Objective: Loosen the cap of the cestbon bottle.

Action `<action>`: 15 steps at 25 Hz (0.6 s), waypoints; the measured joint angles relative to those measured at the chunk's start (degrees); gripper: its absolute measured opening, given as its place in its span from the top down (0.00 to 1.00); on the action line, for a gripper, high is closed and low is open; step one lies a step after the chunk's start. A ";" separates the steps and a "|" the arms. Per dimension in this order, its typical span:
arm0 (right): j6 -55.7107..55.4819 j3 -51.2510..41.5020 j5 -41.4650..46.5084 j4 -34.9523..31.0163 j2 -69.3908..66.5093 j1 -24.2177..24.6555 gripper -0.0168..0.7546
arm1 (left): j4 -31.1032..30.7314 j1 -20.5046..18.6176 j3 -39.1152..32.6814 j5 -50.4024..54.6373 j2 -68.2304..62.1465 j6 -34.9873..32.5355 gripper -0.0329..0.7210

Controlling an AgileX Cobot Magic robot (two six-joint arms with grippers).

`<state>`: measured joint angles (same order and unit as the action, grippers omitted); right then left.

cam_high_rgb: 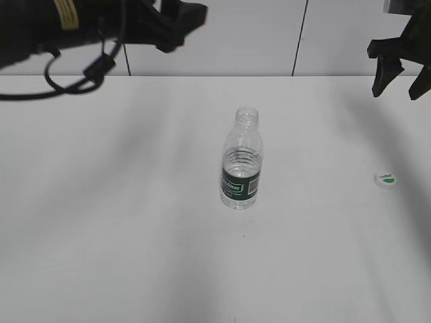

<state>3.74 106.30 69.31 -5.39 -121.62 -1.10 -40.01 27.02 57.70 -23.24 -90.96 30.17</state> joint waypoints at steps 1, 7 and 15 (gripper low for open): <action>-0.33 0.49 0.00 -0.08 0.00 0.00 0.31 | 0.55 -0.38 1.45 6.22 1.48 0.05 0.21; -0.91 0.74 0.18 -2.75 0.00 0.00 0.31 | 3.74 -1.23 9.61 54.96 4.61 -1.87 0.21; -0.95 0.74 0.22 -3.78 0.28 0.00 0.31 | 29.67 -7.32 14.47 75.38 3.31 -14.41 0.21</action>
<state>2.79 107.04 69.53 -9.17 -121.33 -1.10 -10.34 19.70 72.17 52.14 -87.65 15.77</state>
